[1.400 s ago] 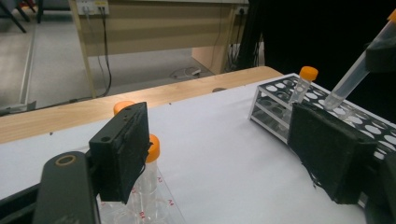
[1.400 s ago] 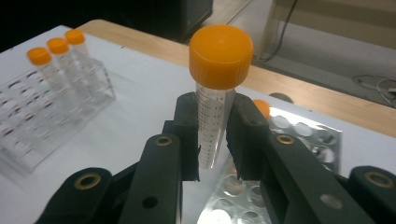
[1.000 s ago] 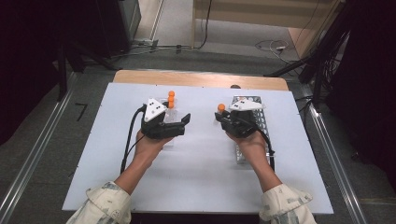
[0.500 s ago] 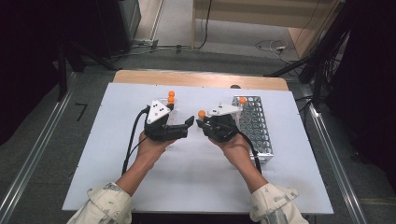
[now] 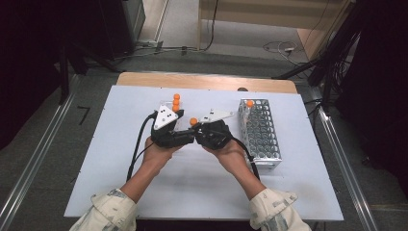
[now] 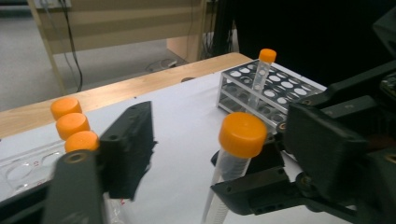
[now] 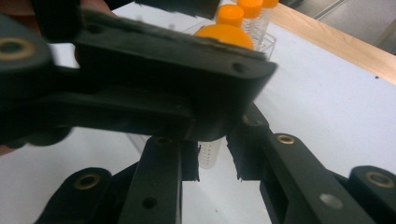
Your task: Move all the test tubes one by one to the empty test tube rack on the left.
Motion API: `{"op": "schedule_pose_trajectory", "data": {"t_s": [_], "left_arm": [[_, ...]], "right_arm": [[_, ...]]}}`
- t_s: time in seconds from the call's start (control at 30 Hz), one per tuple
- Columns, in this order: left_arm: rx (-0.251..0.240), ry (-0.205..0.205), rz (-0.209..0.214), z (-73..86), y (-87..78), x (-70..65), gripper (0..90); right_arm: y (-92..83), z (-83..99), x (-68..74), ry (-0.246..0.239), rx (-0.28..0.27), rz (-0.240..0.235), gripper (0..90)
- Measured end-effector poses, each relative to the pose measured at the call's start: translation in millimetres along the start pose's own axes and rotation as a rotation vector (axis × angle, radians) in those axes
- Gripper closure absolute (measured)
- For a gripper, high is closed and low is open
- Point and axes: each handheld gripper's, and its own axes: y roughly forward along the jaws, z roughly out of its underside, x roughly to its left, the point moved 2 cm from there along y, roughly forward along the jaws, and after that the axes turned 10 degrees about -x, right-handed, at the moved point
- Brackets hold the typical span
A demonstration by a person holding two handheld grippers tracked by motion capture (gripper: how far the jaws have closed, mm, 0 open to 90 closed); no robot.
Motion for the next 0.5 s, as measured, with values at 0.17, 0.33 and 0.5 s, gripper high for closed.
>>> {"op": "schedule_pose_trajectory", "data": {"t_s": [0.17, 0.33, 0.5], "left_arm": [[-0.004, 0.008, 0.021, 2.9, -0.6, -0.3, 49.9], [-0.005, 0.018, 0.033, 3.6, -0.7, -1.4, 61.8], [-0.013, 0.029, 0.035, 3.7, -1.1, -2.5, 68.5]], "right_arm": [[1.1, -0.3, 0.4, 0.001, -0.001, -0.009, 72.3], [0.9, 0.0, -0.7, 0.005, 0.005, -0.008, 72.3], [1.8, 0.4, -0.8, 0.005, 0.009, -0.009, 72.2]]}}
